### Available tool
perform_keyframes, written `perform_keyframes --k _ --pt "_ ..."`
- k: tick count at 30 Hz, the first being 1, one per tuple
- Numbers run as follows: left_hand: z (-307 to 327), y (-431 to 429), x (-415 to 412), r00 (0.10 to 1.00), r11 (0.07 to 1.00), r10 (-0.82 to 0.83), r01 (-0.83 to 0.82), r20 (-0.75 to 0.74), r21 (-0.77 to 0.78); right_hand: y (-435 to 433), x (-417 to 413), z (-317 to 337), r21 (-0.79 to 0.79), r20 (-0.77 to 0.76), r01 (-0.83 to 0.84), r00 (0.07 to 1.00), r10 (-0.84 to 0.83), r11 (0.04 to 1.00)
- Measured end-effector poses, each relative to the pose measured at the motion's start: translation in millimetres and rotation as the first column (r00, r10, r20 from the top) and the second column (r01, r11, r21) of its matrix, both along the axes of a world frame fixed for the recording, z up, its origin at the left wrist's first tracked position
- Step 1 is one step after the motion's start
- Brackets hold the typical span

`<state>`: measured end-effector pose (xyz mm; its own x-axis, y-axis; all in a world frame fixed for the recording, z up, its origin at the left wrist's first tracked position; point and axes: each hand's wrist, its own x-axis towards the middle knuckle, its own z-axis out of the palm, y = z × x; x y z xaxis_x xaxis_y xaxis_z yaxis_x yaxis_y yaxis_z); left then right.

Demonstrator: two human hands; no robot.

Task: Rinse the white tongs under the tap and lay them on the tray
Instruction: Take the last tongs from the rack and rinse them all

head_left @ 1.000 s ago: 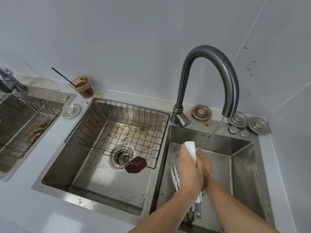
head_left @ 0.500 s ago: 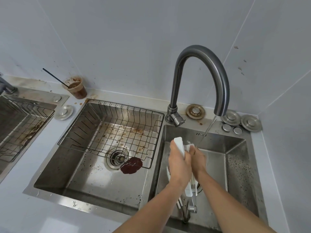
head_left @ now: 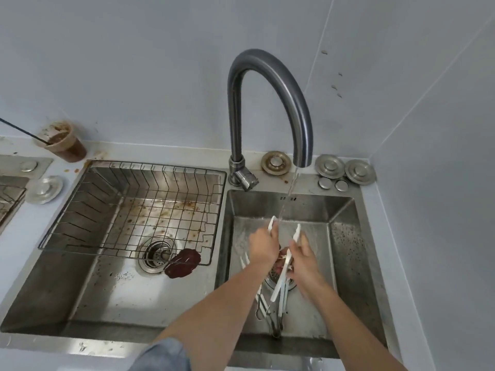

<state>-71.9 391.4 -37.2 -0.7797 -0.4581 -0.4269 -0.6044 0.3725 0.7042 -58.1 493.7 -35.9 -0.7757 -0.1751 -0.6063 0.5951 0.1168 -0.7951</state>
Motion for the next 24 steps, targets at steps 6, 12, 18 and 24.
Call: perform_keyframes --k 6,12,18,24 --pt "-16.1 13.7 -6.3 0.996 0.991 -0.084 0.086 0.028 -0.102 8.7 12.9 0.4 0.024 -0.057 0.045 0.997 -0.043 0.999" --pt "-28.3 4.2 -5.5 0.987 0.990 -0.098 0.109 -0.130 0.087 20.9 18.7 -0.7 0.069 -0.147 0.182 0.974 -0.170 0.981" --pt "-33.1 4.2 13.2 0.992 0.869 0.120 -0.084 -0.043 0.487 16.7 8.0 -9.9 0.262 -0.248 0.159 0.964 -0.093 0.952" --pt "-69.2 -11.5 49.5 0.945 0.952 0.258 -0.284 0.201 0.112 21.2 0.9 -19.1 0.274 -0.216 0.098 0.976 -0.038 0.957"
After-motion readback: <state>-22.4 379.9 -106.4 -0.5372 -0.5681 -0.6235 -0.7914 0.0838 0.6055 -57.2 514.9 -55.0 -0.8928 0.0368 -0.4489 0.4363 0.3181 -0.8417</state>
